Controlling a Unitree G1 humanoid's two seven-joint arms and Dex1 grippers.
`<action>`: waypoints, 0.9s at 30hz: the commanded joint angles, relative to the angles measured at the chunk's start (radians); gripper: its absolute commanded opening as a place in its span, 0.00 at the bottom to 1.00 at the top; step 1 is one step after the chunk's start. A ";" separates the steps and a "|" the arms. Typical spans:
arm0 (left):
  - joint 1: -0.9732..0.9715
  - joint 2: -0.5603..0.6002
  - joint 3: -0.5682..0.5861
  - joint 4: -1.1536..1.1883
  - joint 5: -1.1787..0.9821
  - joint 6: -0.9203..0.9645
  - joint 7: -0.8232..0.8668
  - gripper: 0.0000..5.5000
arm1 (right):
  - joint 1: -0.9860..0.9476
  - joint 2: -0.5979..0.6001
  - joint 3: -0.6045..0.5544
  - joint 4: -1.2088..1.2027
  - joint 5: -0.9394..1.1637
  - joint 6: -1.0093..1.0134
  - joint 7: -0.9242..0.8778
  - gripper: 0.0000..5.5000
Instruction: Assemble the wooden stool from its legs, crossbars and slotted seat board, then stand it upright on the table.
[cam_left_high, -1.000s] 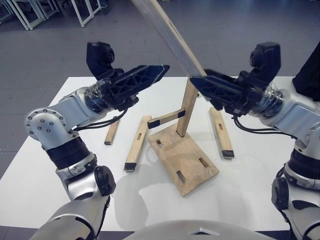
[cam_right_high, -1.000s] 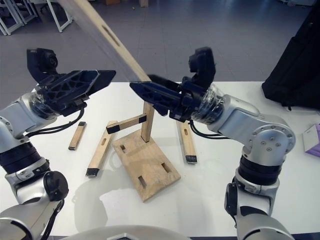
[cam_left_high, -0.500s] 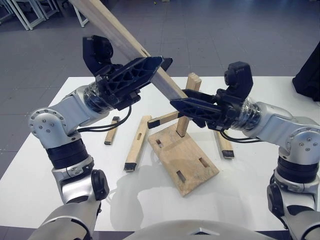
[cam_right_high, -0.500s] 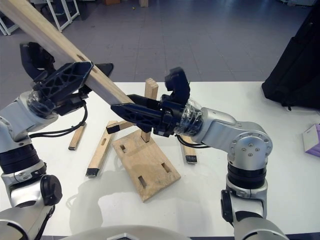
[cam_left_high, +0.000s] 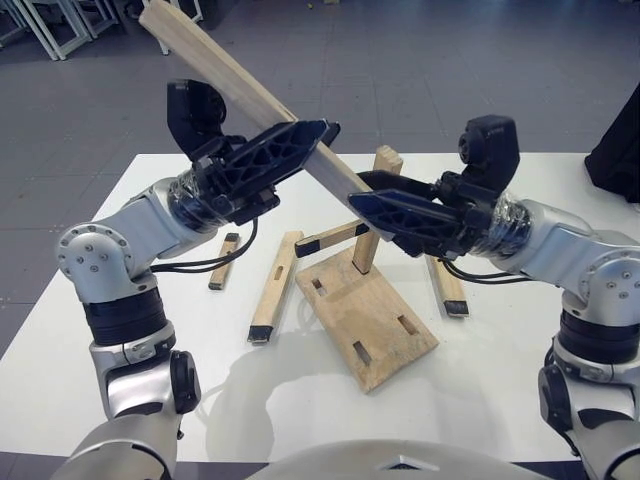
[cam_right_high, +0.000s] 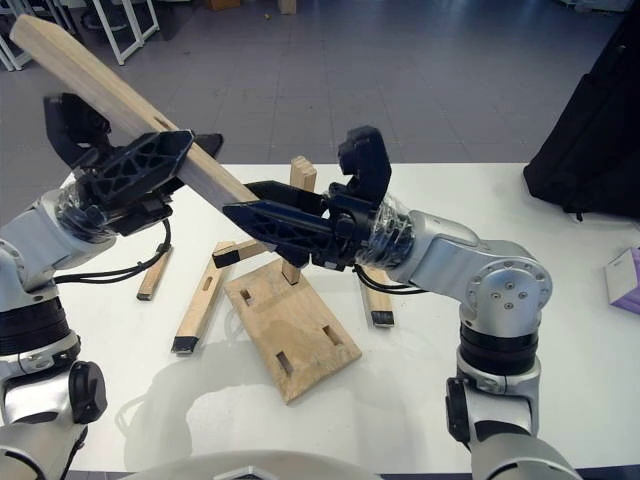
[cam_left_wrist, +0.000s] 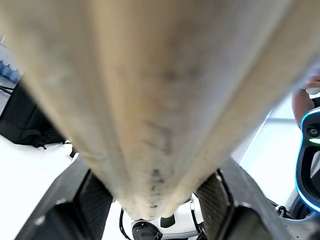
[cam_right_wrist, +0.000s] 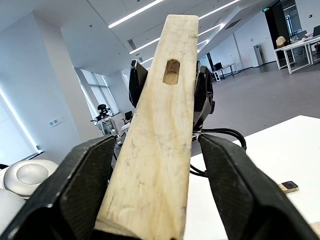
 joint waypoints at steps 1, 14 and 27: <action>0.038 0.065 0.042 -0.021 0.020 -0.040 -0.013 0.37 | 0.001 -0.115 -0.092 -0.029 0.020 -0.015 -0.009 0.69; 0.508 0.322 0.024 -0.168 0.695 -0.415 -0.444 0.37 | 0.527 -0.250 0.129 -0.319 -0.535 -0.131 -0.038 0.79; 0.444 0.108 -0.291 0.113 1.195 -0.978 -0.545 0.37 | 0.577 -0.265 0.367 -0.232 -0.938 -0.254 0.126 0.79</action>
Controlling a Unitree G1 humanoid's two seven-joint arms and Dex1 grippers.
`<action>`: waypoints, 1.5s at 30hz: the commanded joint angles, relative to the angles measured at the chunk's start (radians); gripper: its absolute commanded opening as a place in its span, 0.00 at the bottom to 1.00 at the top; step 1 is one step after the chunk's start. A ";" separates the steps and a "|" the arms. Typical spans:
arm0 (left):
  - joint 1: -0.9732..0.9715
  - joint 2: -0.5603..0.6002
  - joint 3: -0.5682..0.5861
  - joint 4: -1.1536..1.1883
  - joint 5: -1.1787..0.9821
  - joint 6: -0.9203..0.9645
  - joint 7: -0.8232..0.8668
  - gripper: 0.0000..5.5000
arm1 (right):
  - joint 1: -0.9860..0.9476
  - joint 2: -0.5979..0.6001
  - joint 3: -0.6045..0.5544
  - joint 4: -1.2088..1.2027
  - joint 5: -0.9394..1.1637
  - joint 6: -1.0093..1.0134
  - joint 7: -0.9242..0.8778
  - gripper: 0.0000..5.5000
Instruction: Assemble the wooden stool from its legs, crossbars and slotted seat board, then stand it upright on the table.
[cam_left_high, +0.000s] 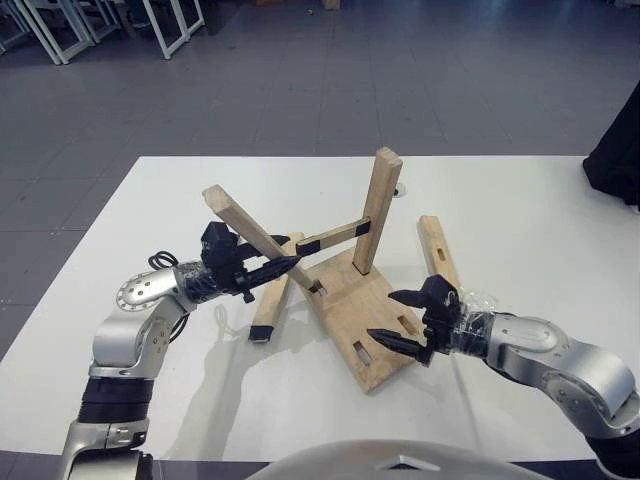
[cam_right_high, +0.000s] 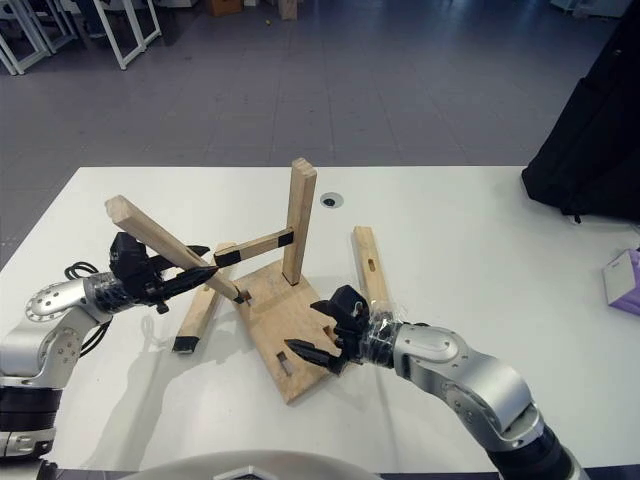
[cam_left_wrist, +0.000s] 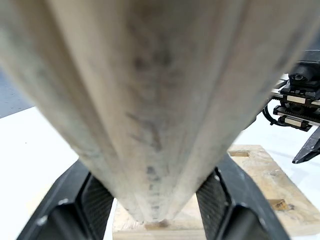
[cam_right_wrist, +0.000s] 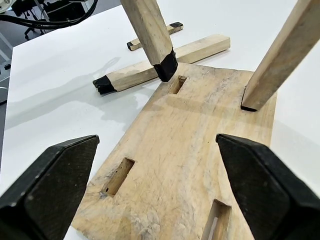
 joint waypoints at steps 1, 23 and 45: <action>-0.022 -0.034 -0.055 0.069 0.090 -0.099 -0.025 0.37 | 0.020 -0.010 0.007 0.010 -0.049 -0.019 0.034 0.79; -0.058 0.020 -0.188 0.151 0.175 -0.046 -0.098 0.37 | -0.008 0.046 0.009 0.050 -0.163 -0.021 0.113 0.79; -0.154 0.087 -0.340 0.243 0.294 0.121 -0.021 0.37 | -0.301 0.591 -0.222 0.009 0.136 0.174 -0.350 0.33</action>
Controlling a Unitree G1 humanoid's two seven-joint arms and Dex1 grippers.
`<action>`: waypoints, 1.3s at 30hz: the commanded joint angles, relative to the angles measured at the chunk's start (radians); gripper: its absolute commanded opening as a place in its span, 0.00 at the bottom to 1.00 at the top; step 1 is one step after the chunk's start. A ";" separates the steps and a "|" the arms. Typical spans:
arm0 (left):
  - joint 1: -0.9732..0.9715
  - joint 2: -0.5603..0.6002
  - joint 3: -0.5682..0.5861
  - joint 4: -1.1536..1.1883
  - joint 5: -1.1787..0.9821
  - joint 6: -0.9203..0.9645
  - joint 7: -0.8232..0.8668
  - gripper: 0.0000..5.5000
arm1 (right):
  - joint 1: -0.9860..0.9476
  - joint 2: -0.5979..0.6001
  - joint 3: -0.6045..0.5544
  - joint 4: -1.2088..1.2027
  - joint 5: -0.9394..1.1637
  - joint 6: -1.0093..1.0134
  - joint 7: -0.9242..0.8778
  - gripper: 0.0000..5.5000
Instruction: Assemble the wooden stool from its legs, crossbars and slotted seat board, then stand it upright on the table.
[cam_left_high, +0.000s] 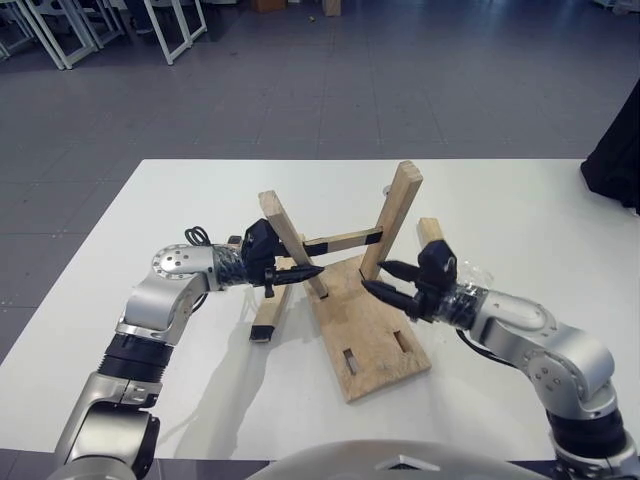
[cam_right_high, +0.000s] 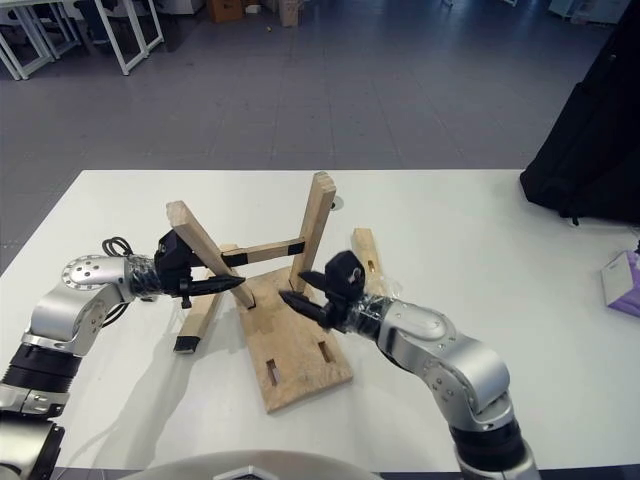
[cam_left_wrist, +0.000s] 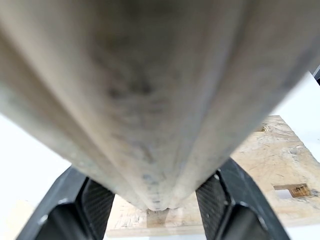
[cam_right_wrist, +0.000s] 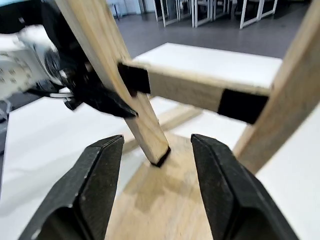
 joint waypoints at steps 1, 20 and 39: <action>0.048 0.030 -0.102 0.104 0.151 0.096 0.044 0.37 | -0.172 0.254 -0.026 0.033 0.042 0.014 -0.235 0.32; -0.054 0.045 -0.288 0.171 0.223 0.154 0.006 0.37 | -0.147 0.147 0.250 0.143 -0.325 0.088 -0.233 0.27; -0.170 -0.047 -0.356 0.452 0.214 0.001 -0.175 0.37 | -0.307 0.378 0.262 0.200 -0.304 0.105 -0.233 0.27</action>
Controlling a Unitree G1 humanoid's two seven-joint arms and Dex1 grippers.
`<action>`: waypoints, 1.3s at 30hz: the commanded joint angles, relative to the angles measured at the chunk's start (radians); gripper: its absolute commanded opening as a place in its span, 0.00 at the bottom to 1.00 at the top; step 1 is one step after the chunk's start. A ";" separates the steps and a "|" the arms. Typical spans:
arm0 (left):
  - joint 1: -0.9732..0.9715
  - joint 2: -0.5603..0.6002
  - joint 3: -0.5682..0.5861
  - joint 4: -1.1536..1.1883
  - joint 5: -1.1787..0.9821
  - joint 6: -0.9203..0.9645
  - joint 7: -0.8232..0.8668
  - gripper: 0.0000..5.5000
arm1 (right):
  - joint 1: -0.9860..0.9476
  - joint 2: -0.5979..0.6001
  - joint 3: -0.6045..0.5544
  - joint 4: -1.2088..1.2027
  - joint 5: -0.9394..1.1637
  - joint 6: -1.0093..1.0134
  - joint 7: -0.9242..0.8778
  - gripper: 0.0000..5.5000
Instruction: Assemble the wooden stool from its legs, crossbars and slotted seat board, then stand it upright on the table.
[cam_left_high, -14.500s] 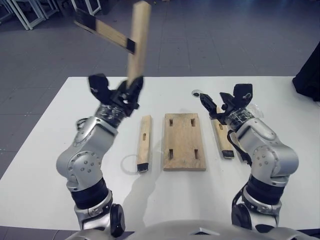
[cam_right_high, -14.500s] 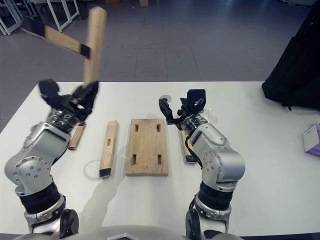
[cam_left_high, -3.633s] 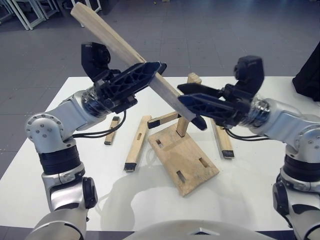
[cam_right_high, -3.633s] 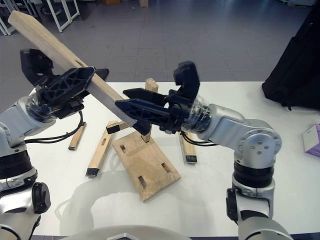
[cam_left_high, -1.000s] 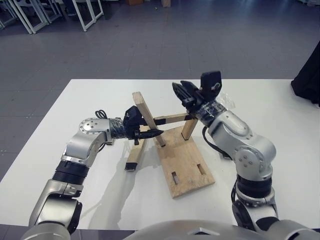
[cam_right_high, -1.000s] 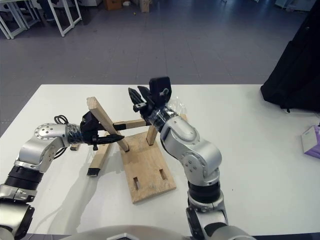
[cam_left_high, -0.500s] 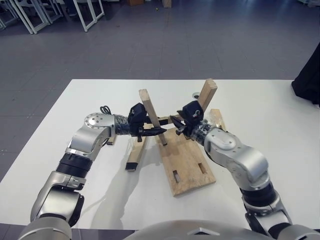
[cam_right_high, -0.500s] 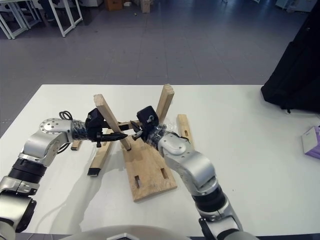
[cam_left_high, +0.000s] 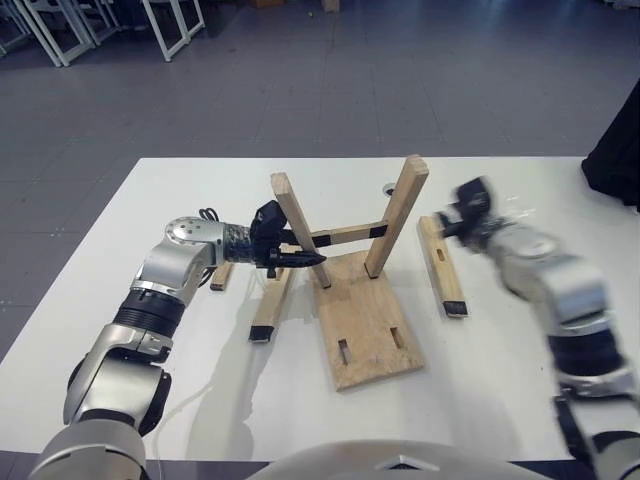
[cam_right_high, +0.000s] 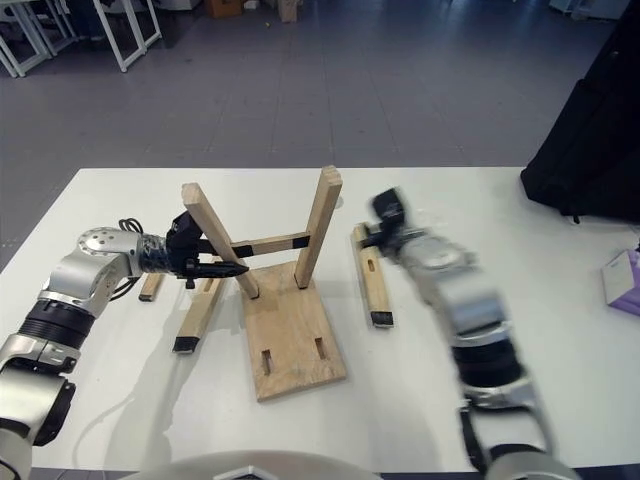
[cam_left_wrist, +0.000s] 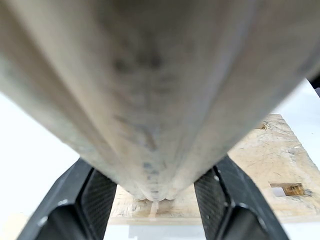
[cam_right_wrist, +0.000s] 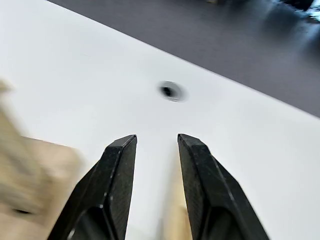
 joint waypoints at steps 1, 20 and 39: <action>0.087 -0.064 -0.212 0.123 0.217 0.054 -0.049 0.37 | -0.028 0.340 0.081 -0.170 0.167 0.063 -0.020 0.27; -0.141 -0.209 -0.077 0.400 0.199 -0.218 -0.155 0.37 | 0.358 -0.188 -0.111 -0.478 0.479 0.387 0.353 0.27; 0.111 0.001 0.506 -0.231 0.301 0.329 0.341 0.76 | 0.407 -0.089 -0.085 -0.506 0.366 0.233 0.153 0.27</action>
